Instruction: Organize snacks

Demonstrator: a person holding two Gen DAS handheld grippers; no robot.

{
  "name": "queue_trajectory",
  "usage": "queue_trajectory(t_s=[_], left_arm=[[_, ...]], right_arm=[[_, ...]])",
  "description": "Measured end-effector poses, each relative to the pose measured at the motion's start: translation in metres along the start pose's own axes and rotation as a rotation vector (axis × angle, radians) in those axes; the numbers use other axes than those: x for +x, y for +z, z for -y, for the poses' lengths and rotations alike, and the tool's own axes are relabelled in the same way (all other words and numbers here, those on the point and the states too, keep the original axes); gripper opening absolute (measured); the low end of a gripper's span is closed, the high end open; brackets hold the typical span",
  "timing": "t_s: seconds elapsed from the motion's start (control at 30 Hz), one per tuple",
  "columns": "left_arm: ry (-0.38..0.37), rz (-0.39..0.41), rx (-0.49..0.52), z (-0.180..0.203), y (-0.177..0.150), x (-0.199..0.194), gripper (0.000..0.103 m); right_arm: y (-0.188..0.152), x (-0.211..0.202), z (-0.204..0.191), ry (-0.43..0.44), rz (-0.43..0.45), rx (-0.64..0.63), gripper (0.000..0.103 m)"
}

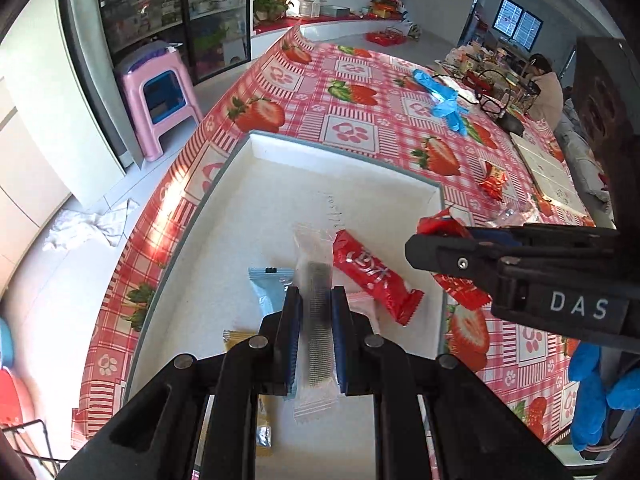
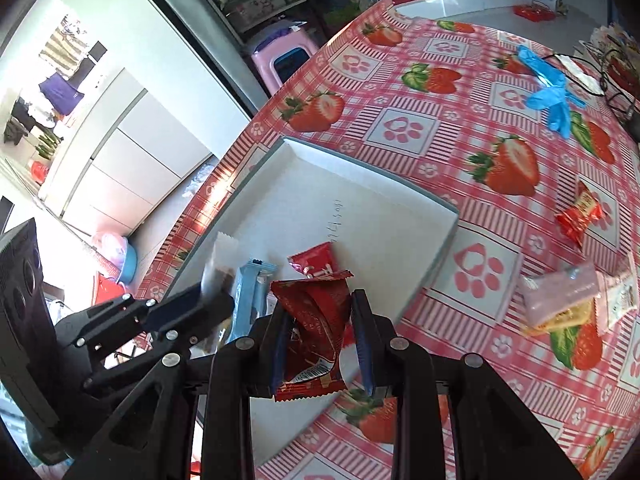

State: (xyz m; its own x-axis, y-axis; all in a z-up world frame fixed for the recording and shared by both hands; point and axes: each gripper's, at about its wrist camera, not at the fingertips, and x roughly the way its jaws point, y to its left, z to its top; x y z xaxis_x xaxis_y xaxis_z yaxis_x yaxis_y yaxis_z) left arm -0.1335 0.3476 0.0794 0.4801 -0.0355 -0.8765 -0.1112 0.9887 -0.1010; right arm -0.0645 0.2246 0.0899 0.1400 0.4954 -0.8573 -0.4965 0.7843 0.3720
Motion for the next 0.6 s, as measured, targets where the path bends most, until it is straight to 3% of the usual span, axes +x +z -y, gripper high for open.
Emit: queue_trajectory(t_s=[0.23,0.27,0.3,0.33,0.37,0.43,0.6], left_arm=[[0.006,-0.014,0.045,0.002,-0.006,0.016,0.021],[-0.002,-0.009,0.06,0.004,-0.006,0.015,0.024],[-0.011,-0.005,0.075,0.008,-0.006,0.014,0.027],[-0.019,0.002,0.089,0.013,-0.005,0.013,0.038],[-0.024,0.012,0.102,0.017,-0.004,0.011,0.051],[-0.03,0.043,0.134,0.029,-0.002,0.005,0.064],[-0.097,0.1,0.231,0.072,0.009,-0.007,0.078]], right_arm=[[0.007,0.027,0.001,-0.032,-0.06,-0.002,0.033],[0.006,0.027,0.004,-0.041,-0.064,0.003,0.05],[0.005,0.026,0.008,-0.053,-0.059,0.007,0.08],[0.004,0.021,0.013,-0.072,-0.042,0.009,0.089],[0.003,0.016,0.017,-0.096,-0.029,0.004,0.091],[0.0,0.004,0.032,-0.149,-0.014,0.003,0.091],[-0.012,-0.03,0.108,-0.264,0.026,0.19,0.091]])
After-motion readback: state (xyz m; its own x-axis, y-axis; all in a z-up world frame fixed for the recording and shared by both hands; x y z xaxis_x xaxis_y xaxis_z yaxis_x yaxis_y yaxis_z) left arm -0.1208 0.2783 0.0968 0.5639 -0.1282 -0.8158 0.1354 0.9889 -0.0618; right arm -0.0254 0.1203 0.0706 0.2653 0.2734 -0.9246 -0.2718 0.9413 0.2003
